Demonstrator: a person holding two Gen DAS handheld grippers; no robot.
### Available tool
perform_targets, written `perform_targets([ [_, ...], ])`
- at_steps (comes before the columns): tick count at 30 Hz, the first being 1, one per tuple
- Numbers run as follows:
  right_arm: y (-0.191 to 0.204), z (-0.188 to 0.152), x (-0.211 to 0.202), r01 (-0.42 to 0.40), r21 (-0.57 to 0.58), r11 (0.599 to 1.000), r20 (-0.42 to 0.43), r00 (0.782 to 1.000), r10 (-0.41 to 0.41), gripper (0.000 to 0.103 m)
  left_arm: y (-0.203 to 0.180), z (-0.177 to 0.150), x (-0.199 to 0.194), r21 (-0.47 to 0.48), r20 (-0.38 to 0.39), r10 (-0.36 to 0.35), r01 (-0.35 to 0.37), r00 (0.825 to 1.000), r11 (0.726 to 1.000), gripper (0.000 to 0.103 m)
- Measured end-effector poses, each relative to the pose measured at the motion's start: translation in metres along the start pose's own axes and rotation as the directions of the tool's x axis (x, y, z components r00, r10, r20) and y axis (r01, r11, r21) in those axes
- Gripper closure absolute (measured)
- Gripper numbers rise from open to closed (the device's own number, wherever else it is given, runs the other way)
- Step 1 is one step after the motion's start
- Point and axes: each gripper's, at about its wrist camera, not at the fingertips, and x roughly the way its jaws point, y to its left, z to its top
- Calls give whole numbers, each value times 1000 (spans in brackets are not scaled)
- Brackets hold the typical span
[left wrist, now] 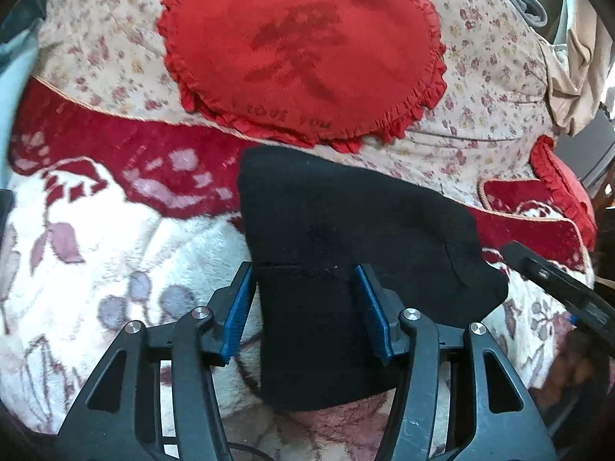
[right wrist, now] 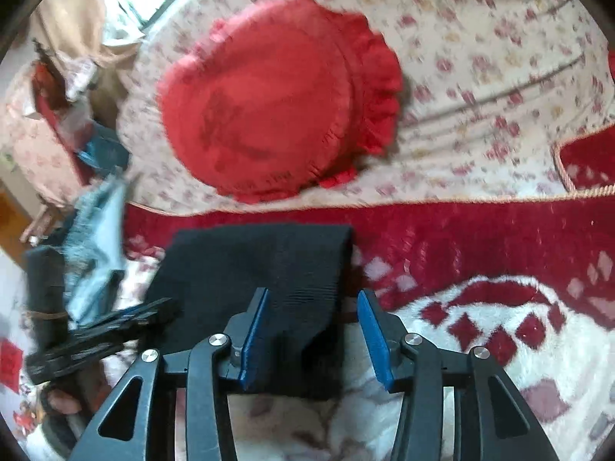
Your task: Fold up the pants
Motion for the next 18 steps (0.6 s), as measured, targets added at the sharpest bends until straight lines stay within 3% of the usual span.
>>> perform_targets([
  [4,24,-10,7,-23,-74,997,-36,999,20,58,-5,-7,-12,10,36,57,-58,998,998,47],
  [7,27,-24,36,46,-112,993,-116,991,-59,57,-10,-12,-20,16,56,86,-87,995,996,47],
  [18,60,-24,-15,110,-168,980,35,994,-106,58,-26,-27,-57,31,116,154,-159,981,987,47],
])
